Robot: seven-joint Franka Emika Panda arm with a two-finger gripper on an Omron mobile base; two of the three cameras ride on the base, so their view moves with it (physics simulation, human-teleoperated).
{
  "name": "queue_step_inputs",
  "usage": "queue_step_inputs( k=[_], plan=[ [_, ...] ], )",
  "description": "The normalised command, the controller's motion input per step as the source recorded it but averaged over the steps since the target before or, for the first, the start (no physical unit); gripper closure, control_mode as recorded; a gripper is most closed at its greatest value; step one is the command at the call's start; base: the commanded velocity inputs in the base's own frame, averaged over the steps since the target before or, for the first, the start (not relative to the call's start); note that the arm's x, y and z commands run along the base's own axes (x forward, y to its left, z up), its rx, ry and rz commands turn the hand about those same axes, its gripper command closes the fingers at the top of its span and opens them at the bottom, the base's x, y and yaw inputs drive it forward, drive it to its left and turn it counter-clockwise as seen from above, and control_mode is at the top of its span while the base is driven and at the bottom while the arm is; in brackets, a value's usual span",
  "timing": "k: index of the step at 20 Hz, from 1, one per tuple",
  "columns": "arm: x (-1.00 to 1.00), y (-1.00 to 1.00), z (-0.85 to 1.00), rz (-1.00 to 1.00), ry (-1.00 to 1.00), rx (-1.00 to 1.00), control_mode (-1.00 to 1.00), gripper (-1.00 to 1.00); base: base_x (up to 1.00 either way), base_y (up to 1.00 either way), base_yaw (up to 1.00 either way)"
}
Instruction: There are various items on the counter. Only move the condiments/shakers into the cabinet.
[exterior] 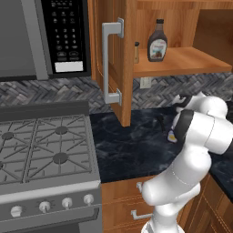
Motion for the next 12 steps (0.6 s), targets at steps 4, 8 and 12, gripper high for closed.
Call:
queue_step_inputs(
  k=[4, 8, 12],
  plan=[
    [0.11, 0.02, -0.04, 0.02, 0.00, 0.00, -1.00, -1.00, 0.00, 0.00, 0.00],
    [0.14, 0.02, -0.04, 0.02, 0.00, 0.00, -1.00, -1.00, 0.00, 0.00, 0.00],
    [0.09, 0.06, -0.07, 0.02, 0.00, 0.00, -1.00, -1.00, 0.00, 0.00, 0.00]
  ],
)
